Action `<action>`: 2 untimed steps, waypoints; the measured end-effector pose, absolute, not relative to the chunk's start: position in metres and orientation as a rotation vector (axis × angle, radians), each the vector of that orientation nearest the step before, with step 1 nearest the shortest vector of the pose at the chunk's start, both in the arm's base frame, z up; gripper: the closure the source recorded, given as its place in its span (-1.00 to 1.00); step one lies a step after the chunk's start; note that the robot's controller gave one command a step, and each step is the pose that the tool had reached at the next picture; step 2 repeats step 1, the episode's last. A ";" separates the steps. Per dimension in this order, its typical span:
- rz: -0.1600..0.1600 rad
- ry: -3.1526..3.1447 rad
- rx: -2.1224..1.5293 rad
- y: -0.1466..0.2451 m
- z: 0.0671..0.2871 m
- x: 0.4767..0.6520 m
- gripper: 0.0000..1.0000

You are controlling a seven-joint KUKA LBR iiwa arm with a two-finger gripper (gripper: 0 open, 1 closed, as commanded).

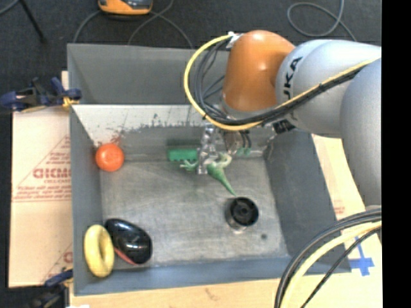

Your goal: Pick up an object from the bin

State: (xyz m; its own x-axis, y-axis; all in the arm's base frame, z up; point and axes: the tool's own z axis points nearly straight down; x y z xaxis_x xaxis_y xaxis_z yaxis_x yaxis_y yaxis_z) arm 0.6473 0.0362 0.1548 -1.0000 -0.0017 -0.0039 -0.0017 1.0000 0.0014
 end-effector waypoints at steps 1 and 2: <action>0.003 3.131 -0.003 0.036 0.163 0.649 1.00; 0.003 3.131 -0.003 0.036 0.163 0.649 1.00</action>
Offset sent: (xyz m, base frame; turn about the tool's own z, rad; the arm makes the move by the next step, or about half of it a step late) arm 0.0000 0.0001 0.0247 0.0000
